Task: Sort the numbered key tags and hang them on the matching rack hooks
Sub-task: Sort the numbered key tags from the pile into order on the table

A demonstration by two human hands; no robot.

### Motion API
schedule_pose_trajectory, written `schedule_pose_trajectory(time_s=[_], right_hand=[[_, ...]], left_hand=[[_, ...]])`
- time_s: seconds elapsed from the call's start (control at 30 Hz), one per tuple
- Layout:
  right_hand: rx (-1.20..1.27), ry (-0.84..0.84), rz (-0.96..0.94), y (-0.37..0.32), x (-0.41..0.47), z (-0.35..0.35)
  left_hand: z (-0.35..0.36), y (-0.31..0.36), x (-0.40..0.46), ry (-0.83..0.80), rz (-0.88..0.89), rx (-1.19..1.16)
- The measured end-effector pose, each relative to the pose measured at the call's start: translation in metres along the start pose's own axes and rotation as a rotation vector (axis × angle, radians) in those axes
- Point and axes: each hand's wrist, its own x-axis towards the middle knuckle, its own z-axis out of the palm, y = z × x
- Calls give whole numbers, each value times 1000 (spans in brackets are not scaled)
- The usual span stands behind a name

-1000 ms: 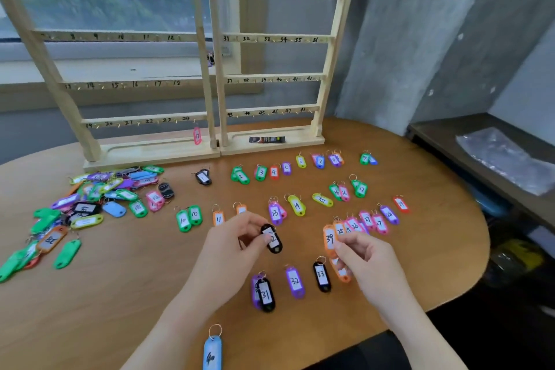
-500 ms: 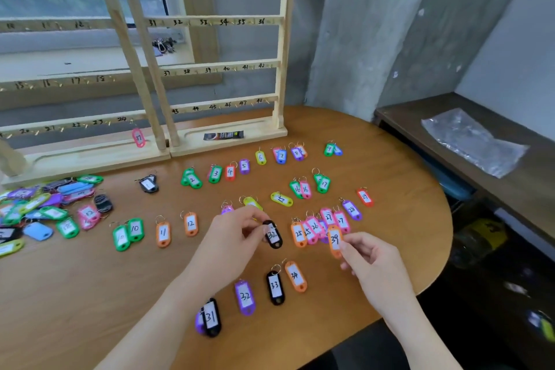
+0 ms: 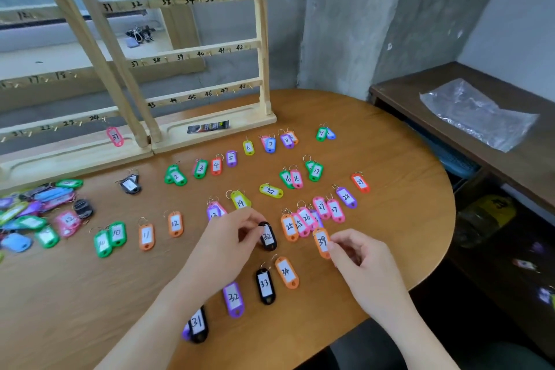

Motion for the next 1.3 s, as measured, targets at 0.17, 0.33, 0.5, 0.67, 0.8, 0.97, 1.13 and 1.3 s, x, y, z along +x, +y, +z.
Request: schedule_pose_trajectory(time_s=[0.17,0.33,0.5,0.67,0.8,0.97,1.13,1.3], right_hand=[[-5,1,-39,3,-5,1],[-18,2,-52,2,-7,3],[-13,-24,-42,-5,-11,5],[34,-65,-34,-15,-19,17],[38,-75,-41,-19,-25,31],[52,-66,-49,-25,-28,43],[6,-54,-82,-30,-31,46],[-67,-46,-129,-29,-32,45]], left_hand=[[3,7,-10,16,27,-82],[4,18,-23,6,93,-138],[-11,12,-38,-5,85,-135],[-30,-8,-56,-15,80,-33],[-39,-23,-64,-28,67,-13],[-35,-34,-67,-76,54,-11],[-27,-45,-70,6,197,274],[-21,-49,-70,42,243,340]])
